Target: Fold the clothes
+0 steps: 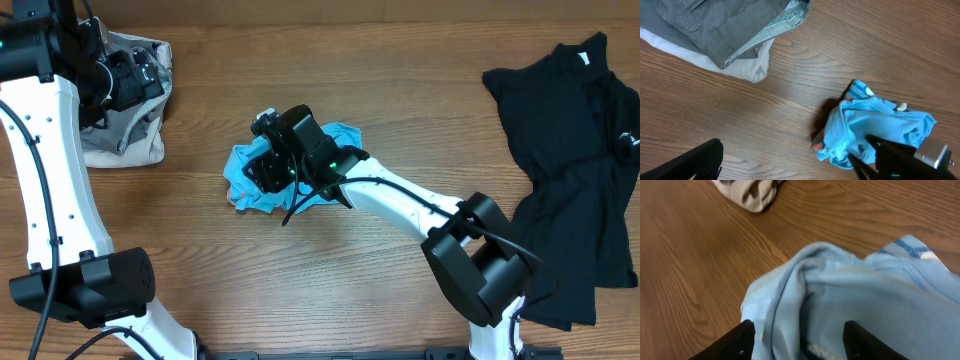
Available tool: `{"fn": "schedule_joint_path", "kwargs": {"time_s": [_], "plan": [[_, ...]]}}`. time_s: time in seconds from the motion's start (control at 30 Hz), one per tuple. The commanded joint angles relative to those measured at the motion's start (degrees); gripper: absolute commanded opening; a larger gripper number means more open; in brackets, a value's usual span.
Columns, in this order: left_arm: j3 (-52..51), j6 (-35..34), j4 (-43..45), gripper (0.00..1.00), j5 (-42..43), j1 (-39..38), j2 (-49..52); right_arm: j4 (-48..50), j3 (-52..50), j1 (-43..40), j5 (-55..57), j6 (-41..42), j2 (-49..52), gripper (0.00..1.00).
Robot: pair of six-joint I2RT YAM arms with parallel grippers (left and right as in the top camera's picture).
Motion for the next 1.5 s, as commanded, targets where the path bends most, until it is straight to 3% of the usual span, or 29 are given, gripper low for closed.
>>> {"fn": "schedule_joint_path", "kwargs": {"time_s": [0.0,0.07,0.37,0.4,0.47,0.53,0.7,0.87,1.03,1.17,1.47], "plan": [[-0.70,1.75,0.13,1.00,0.20,-0.13,0.11,1.40,1.18,0.26,-1.79,1.86,0.52,0.45],[-1.55,1.75,0.59,1.00,0.20,-0.13,0.11,1.18,1.84,0.26,-2.21,1.92,0.52,0.36],[-7.10,1.73,2.97,1.00,0.24,-0.13,0.13,-3.04,2.03,1.60,-2.19,1.66,2.49,0.33],[-7.41,1.73,3.10,0.99,0.24,-0.13,0.13,-3.04,2.03,1.66,-2.19,1.64,2.62,0.29],[-7.52,1.75,3.23,1.00,0.20,-0.13,0.13,-2.91,2.43,1.66,-2.19,1.68,2.56,0.11],[-7.52,1.75,3.39,1.00,0.20,-0.13,0.13,-3.98,3.76,1.42,-2.21,1.73,2.56,0.04],[-7.52,1.75,3.41,1.00,0.20,-0.13,0.13,-16.72,14.12,-0.79,-2.16,1.68,0.28,0.04],[-7.52,3.04,3.78,1.00,0.22,-0.13,0.13,-42.27,25.81,-5.29,-1.99,5.22,-3.26,0.04],[-7.52,3.06,3.80,1.00,0.22,-0.13,0.13,-58.60,25.90,-10.14,-0.94,5.18,-3.13,0.04],[-7.54,3.26,3.78,1.00,0.24,-0.13,0.13,-63.41,20.79,-14.21,2.58,5.68,-3.02,0.04],[-7.54,3.91,3.98,1.00,0.22,-0.94,0.15,-60.50,3.08,-19.78,3.52,5.99,-3.02,0.04]]}}
